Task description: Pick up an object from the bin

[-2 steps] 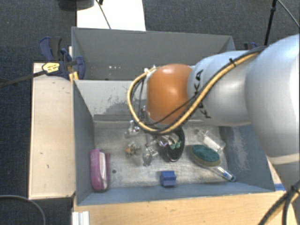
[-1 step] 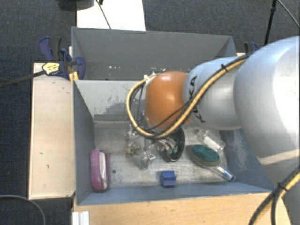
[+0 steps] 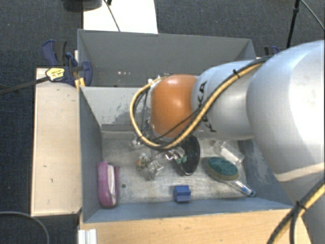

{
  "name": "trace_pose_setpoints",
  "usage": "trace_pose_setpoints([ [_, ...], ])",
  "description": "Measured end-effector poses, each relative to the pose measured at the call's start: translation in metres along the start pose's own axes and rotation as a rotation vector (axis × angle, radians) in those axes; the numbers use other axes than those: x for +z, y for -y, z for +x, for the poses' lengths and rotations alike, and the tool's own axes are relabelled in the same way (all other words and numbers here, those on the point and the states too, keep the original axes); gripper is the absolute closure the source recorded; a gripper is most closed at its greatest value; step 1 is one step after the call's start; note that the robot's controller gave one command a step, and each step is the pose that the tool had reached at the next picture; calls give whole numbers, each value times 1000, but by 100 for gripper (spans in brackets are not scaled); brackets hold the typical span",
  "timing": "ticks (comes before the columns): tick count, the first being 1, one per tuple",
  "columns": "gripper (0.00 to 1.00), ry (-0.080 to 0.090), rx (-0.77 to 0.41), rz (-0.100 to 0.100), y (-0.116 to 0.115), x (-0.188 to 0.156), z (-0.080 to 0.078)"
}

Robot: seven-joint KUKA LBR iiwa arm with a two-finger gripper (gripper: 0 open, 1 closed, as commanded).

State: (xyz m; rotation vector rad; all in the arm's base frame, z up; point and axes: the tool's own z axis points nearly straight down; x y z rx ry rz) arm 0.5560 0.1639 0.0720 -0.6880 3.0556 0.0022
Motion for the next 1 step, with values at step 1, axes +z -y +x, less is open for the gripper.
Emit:
trace_pose_setpoints([
  [1,100,7,4,-1,0,-2,-2],
])
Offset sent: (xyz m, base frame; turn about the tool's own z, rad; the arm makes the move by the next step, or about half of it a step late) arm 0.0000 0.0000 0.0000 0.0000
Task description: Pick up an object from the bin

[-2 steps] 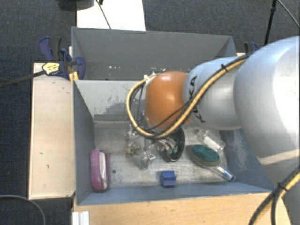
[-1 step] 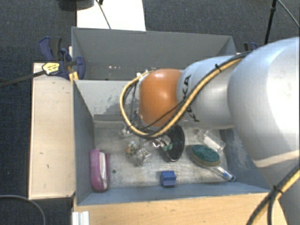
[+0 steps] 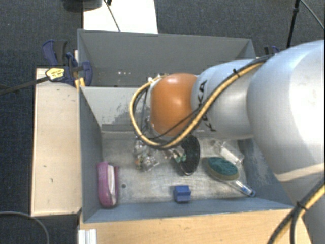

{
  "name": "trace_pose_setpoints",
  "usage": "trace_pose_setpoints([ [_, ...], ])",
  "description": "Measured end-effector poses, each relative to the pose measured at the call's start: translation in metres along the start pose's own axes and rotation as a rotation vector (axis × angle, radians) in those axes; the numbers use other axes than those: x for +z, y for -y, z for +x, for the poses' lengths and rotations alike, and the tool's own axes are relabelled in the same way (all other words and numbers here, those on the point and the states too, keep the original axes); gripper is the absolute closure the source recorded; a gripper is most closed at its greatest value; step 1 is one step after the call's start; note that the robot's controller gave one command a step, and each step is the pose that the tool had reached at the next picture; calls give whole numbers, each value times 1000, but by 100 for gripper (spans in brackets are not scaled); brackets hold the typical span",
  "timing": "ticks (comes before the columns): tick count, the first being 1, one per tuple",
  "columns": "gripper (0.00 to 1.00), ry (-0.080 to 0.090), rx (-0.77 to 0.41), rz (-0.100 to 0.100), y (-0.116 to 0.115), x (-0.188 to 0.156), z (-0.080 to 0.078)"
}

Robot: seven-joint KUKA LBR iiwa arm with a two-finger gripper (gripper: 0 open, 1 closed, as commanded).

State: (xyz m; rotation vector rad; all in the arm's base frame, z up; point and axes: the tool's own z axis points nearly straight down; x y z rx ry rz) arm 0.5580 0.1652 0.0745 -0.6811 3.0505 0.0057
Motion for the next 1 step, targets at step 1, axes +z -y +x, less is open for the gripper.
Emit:
trace_pose_setpoints([
  [1,100,-5,8,2,0,-126,-4],
])
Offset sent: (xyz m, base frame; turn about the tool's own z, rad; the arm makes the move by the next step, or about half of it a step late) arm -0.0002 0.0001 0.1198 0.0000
